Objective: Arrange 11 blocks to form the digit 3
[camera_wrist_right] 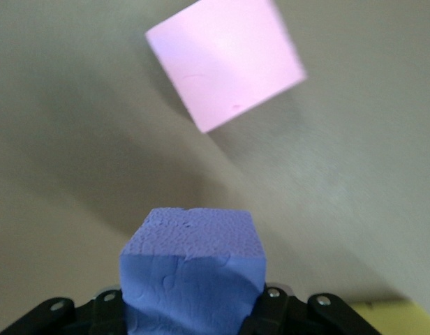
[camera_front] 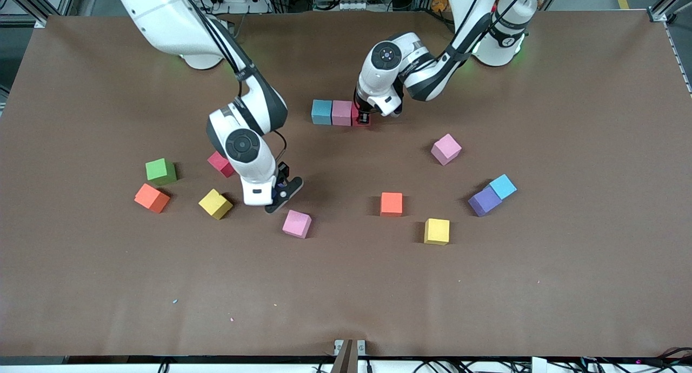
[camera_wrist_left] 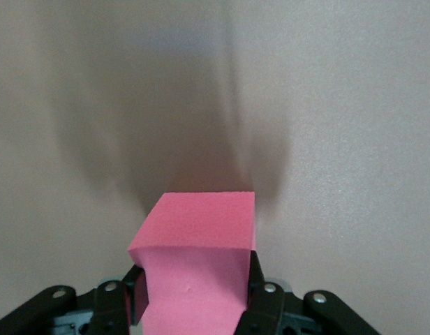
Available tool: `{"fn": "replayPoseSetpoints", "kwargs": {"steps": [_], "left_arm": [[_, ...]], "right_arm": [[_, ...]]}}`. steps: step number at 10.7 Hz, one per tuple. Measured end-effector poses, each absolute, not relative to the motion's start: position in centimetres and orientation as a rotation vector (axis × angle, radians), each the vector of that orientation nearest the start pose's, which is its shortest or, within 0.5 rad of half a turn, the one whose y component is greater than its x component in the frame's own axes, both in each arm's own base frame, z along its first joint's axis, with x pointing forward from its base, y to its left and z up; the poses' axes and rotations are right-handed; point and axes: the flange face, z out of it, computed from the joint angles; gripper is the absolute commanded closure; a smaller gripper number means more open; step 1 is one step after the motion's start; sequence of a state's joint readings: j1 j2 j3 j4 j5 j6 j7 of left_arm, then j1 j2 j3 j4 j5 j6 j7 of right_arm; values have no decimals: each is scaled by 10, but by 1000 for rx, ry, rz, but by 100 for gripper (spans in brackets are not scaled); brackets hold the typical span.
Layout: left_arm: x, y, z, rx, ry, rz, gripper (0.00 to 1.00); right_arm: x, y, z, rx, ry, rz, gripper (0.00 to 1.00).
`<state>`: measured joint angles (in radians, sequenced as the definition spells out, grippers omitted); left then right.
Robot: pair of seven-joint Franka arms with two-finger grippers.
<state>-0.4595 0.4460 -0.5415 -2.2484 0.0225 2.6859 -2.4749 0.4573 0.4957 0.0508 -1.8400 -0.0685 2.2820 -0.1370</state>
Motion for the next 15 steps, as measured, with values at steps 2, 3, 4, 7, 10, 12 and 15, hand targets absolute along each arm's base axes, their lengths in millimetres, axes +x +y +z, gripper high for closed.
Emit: {"fn": "replayPoseSetpoints", "kwargs": {"steps": [2, 3, 4, 7, 10, 12, 15], "left_arm": [[289, -465, 199, -2274, -2165, 345, 100], [289, -465, 199, -2263, -2175, 345, 99], [289, -466, 199, -2257, -2180, 346, 98], [289, -466, 199, -2254, -2183, 346, 92], [288, -467, 199, -2254, -2183, 347, 46], [288, -467, 199, -2256, -2181, 348, 0], [280, -472, 193, -2265, -2161, 358, 0]], "right_arm": [[559, 306, 269, -3104, -709, 67, 76], [556, 306, 266, -3149, -520, 89, 76], [553, 307, 264, -3178, -337, 102, 76], [541, 325, 267, -3138, 4, 143, 76], [524, 346, 266, -3043, 95, 142, 76], [496, 362, 248, -3054, 124, 174, 76], [459, 382, 228, -3086, 163, 234, 76]]}}
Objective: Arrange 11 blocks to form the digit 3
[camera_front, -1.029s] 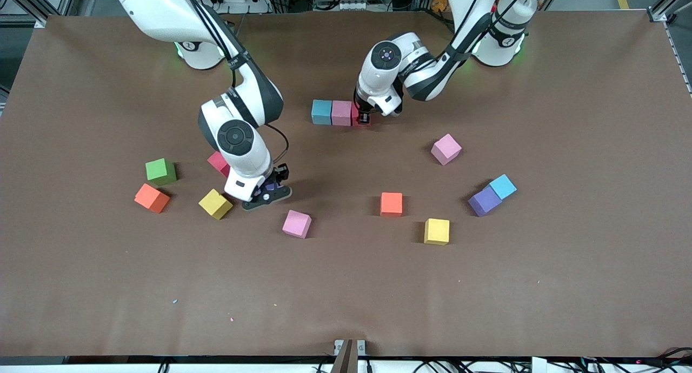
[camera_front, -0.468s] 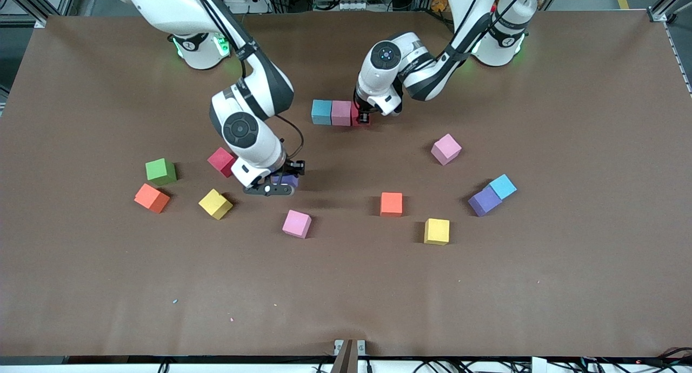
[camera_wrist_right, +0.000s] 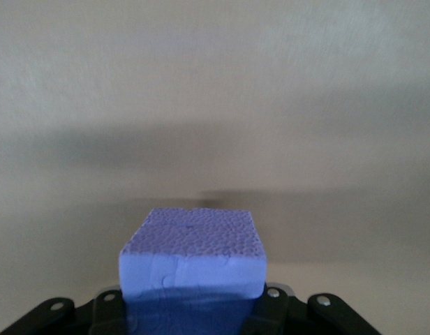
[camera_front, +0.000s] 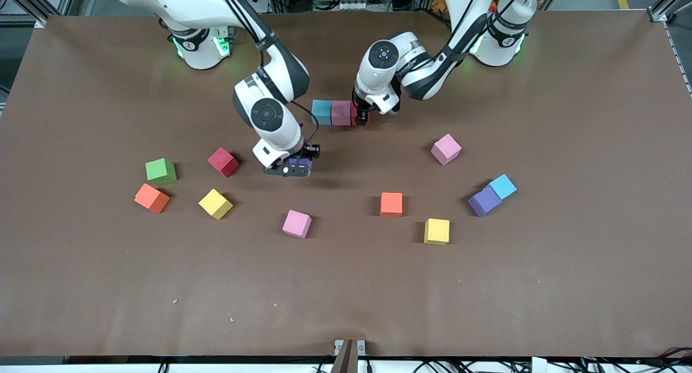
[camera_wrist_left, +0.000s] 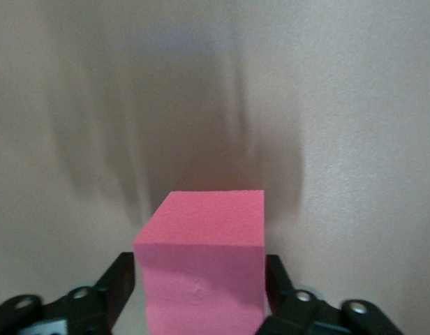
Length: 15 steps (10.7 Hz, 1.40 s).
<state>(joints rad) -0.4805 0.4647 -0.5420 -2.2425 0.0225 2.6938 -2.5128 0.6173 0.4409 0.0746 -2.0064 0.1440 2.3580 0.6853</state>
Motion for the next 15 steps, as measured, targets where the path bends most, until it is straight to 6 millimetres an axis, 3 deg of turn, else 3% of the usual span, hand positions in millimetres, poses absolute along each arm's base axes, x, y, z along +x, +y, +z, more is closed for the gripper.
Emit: {"fn": "replayPoseSetpoints", "kwargs": {"steps": [2, 4, 6, 10, 13, 15], "left_arm": [[281, -474, 193, -2265, -2164, 362, 0], [283, -475, 195, -2268, -2170, 364, 0], [286, -477, 203, -2277, -2175, 357, 0], [295, -474, 252, -2329, -2141, 263, 0], [325, -462, 290, -2405, -2110, 208, 0], [369, -447, 320, -2438, -2062, 182, 0]], "right_arm": [[441, 398, 229, -3089, 184, 229, 76], [429, 402, 230, -3077, 180, 190, 76], [411, 403, 220, -3081, 177, 180, 76], [386, 416, 211, -3080, 177, 163, 76], [376, 416, 204, -3084, 162, 160, 75], [370, 417, 201, -3091, 147, 169, 75]]}}
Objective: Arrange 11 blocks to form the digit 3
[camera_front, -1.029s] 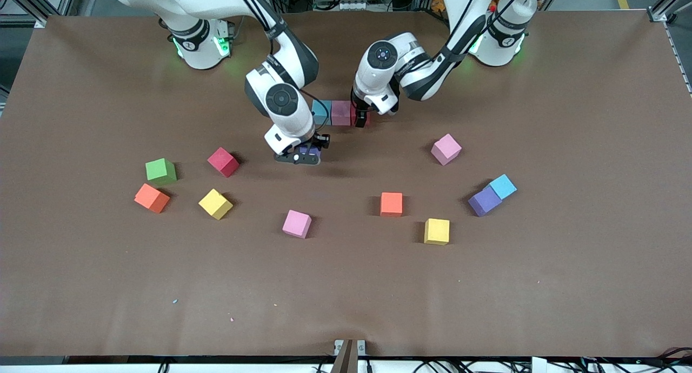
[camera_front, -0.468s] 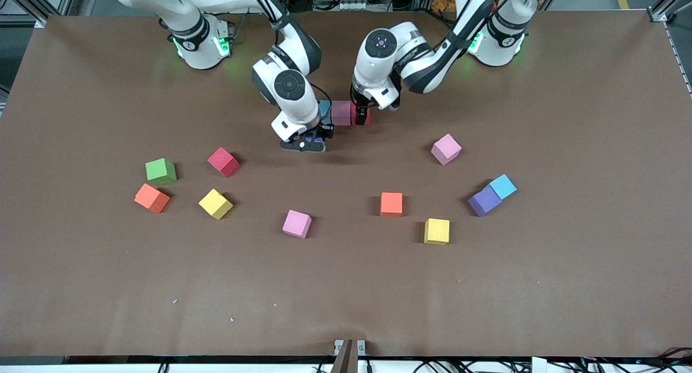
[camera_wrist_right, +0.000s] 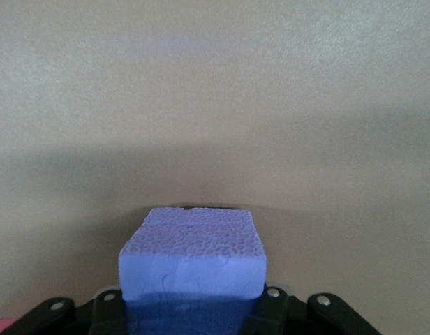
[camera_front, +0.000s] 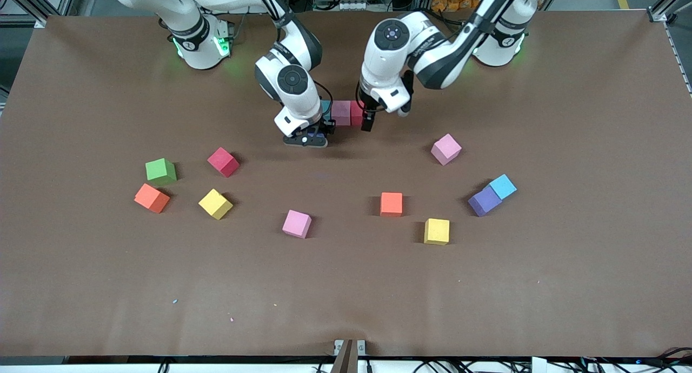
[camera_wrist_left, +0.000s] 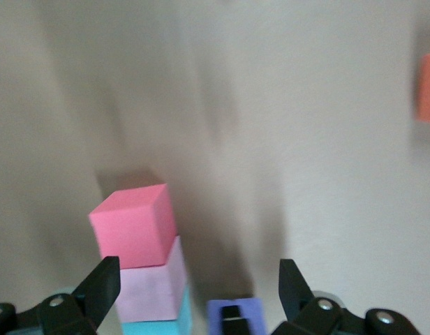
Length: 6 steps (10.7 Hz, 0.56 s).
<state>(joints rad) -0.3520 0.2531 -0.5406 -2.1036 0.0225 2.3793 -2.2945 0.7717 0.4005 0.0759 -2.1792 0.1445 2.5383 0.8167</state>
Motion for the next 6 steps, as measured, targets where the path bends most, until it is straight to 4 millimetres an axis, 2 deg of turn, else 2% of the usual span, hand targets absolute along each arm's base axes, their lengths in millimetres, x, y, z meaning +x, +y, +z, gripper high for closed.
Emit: {"fn": "replayPoseSetpoints", "kwargs": {"steps": [2, 6], "left_arm": [[418, -419, 341, -2497, -2005, 170, 0], [496, -350, 365, -2634, -1863, 150, 0]], "right_arm": [[364, 420, 199, -3095, 132, 173, 75], [357, 422, 196, -3091, 116, 160, 75]]}}
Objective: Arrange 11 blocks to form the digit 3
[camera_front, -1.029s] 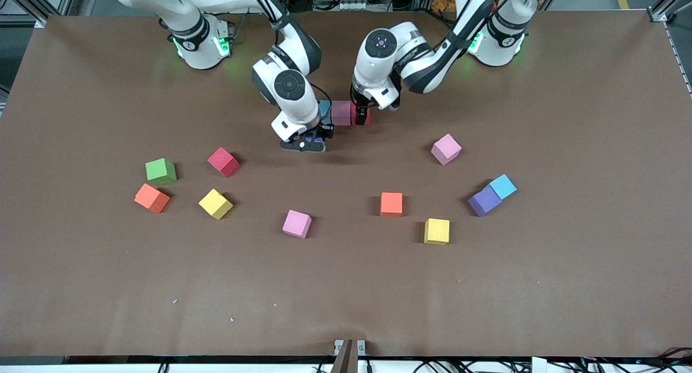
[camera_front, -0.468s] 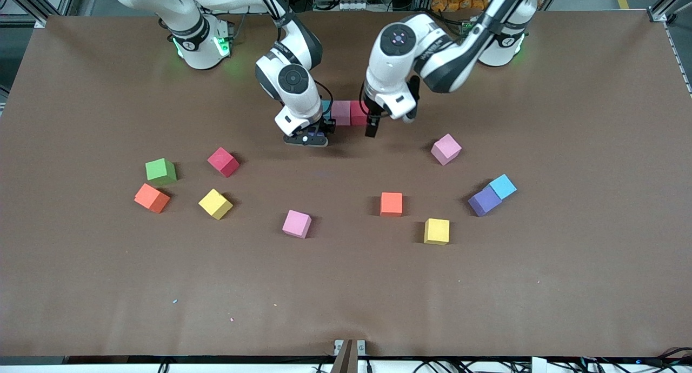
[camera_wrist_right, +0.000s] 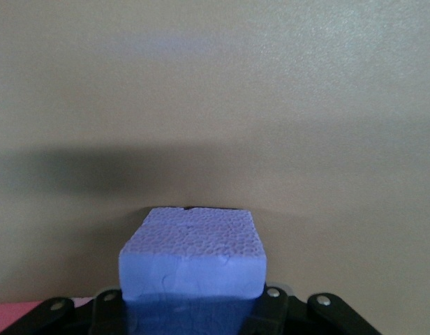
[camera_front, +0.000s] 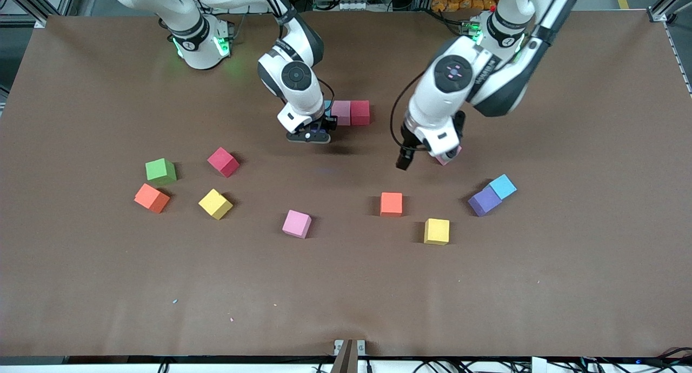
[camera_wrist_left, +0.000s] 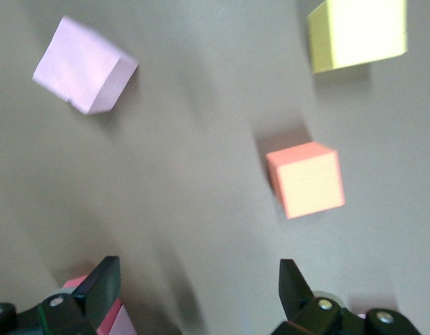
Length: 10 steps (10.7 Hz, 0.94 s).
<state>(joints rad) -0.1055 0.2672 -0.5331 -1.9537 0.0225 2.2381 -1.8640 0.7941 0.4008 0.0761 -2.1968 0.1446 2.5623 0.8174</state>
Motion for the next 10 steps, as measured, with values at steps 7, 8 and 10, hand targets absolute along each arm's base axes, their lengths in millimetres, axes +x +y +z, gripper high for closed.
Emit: {"fn": "replayPoseSetpoints", "kwargs": {"steps": [7, 8, 10], "left_arm": [[606, -319, 346, -2770, -1660, 148, 0], [613, -321, 335, -2788, -1622, 143, 0], [627, -327, 317, -2820, -1575, 157, 0]], "right_arm": [[349, 422, 190, -3082, 109, 135, 75], [348, 423, 190, -3080, 109, 133, 75], [344, 425, 190, -3078, 105, 127, 75]]}}
